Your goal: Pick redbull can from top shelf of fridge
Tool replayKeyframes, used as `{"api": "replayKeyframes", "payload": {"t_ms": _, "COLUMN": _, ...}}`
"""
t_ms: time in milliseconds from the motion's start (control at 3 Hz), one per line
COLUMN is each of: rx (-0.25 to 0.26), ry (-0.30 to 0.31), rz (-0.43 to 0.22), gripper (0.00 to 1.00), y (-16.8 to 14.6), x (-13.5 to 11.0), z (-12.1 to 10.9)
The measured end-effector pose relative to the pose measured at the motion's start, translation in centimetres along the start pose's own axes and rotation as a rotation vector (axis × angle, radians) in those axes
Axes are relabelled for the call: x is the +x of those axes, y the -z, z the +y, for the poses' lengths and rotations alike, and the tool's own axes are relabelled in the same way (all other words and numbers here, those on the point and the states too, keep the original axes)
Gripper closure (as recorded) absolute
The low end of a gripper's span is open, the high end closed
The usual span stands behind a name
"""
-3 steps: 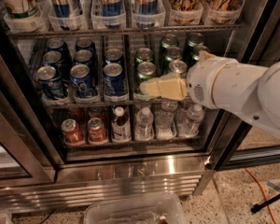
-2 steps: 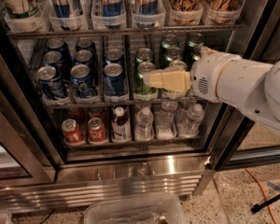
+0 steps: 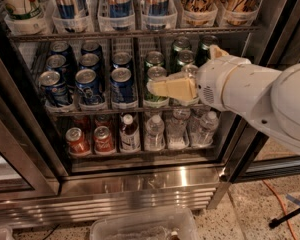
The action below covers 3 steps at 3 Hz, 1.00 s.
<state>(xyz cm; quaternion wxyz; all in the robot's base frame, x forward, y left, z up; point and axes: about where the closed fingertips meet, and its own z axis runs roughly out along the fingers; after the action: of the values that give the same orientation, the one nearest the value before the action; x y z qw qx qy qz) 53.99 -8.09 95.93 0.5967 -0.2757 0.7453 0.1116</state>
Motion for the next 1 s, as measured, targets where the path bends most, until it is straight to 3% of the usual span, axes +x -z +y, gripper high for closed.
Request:
{"api": "replayKeyframes", "payload": {"t_ms": 333, "rx": 0.013, "ry": 0.122, "rz": -0.034, "gripper": 0.0, "y": -0.8, "x": 0.3, "z": 1.4}}
{"api": "replayKeyframes", "payload": {"t_ms": 667, "rx": 0.055, "ry": 0.185, "rz": -0.076, "gripper": 0.0, "y": -0.4, "x": 2.2, "z": 0.5}}
{"api": "replayKeyframes", "payload": {"t_ms": 1000, "rx": 0.046, "ry": 0.188, "rz": -0.147, "gripper": 0.0, "y": 0.5, "x": 3.9, "z": 0.7}}
